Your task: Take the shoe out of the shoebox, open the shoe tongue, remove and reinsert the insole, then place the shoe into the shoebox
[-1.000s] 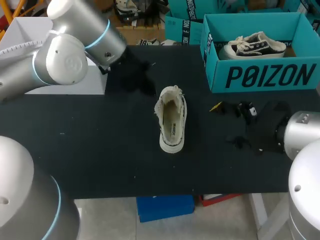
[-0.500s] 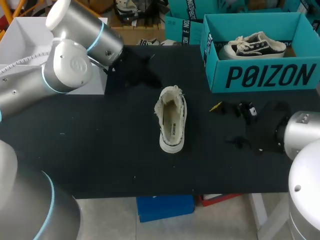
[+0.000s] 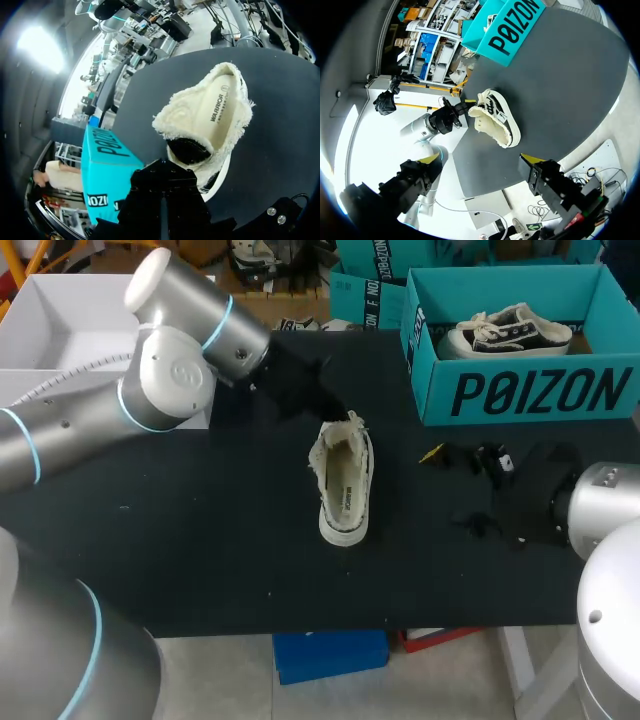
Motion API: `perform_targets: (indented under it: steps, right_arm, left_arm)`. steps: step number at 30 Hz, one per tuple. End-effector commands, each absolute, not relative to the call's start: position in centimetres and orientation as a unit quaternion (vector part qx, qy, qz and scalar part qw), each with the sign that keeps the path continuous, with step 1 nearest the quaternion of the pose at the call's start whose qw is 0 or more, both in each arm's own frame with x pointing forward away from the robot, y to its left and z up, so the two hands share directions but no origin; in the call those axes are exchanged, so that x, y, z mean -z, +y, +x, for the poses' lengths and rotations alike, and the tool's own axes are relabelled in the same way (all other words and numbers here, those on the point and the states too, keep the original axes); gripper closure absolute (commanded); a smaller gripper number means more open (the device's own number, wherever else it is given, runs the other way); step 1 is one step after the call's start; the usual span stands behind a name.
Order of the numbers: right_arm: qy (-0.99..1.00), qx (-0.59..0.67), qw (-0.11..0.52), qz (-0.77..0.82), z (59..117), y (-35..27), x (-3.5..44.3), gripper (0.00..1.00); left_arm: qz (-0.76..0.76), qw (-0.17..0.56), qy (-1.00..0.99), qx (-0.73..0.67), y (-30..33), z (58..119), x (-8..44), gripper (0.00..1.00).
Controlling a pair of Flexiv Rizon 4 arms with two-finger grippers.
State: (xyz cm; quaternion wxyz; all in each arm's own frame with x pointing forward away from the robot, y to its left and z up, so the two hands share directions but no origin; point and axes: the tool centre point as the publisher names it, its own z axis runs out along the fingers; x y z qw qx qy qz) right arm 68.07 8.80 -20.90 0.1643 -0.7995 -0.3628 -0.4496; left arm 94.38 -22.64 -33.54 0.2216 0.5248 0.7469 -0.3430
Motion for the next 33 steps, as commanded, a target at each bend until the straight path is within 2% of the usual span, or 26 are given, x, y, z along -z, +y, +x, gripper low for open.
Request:
perform_targets:
  steps: [1,20,33]
  right_arm:
    - [-0.373,0.434,0.231,-0.787,67.5,8.1,21.3,0.00]
    - [-0.373,0.434,0.231,-0.787,67.5,8.1,21.3,0.00]
    - [-0.373,0.434,0.231,-0.787,67.5,8.1,21.3,0.00]
  left_arm:
    - [0.521,0.228,0.744,0.352,-21.8,93.1,33.6,1.00]
    - [0.512,0.226,0.738,0.377,-19.8,89.0,33.1,1.00]
    - [0.504,0.200,0.745,0.388,-19.3,86.8,35.4,1.00]
